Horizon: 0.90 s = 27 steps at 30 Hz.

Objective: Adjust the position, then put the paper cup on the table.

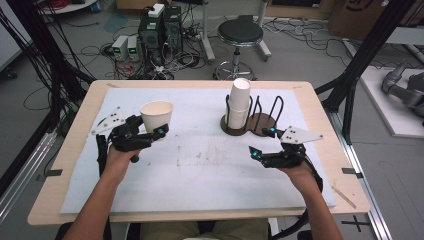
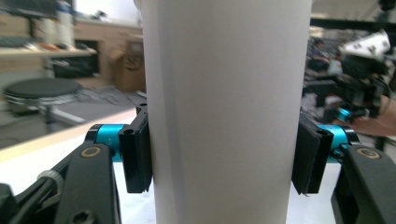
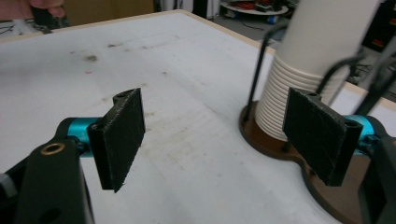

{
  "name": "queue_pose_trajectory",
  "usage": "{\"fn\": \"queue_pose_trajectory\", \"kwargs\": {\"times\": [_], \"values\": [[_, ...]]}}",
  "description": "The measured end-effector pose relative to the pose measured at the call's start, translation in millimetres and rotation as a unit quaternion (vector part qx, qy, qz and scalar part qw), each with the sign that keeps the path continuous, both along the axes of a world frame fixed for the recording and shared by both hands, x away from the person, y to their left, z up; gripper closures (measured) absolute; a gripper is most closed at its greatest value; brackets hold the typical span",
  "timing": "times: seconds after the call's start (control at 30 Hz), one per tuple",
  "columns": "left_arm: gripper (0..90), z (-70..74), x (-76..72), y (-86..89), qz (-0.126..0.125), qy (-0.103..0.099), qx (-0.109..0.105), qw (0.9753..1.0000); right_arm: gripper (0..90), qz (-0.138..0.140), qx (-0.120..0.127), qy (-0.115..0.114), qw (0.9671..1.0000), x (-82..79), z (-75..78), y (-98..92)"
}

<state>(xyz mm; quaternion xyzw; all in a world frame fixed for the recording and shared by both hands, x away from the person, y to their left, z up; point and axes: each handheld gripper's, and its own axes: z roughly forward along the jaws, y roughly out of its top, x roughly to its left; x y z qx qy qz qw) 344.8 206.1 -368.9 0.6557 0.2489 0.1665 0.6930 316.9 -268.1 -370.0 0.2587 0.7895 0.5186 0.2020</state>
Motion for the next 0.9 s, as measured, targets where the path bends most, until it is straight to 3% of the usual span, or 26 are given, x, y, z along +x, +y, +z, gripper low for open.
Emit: {"fn": "queue_pose_trajectory", "kwargs": {"times": [0.13,0.33,0.77,0.9], "values": [[36.3,-0.9,1.5,13.4,0.024,-0.01,-0.007,0.9996,21.7,-0.031,0.002,0.003,0.9995,0.0,-6.5,-13.3],[36.3,-3.9,4.2,27.2,0.045,-0.017,-0.02,0.9986,21.7,-0.053,0.011,0.0,0.9985,2.5,-9.8,-21.1],[35.8,-4.8,2.4,34.5,0.071,-0.012,-0.033,0.9968,21.8,-0.058,0.012,-0.003,0.9982,0.9,-7.7,-22.1],[35.8,-6.3,3.1,36.9,0.078,-0.014,-0.026,0.9966,21.8,-0.058,0.016,-0.002,0.9982,0.6,-7.2,-22.1]]}}
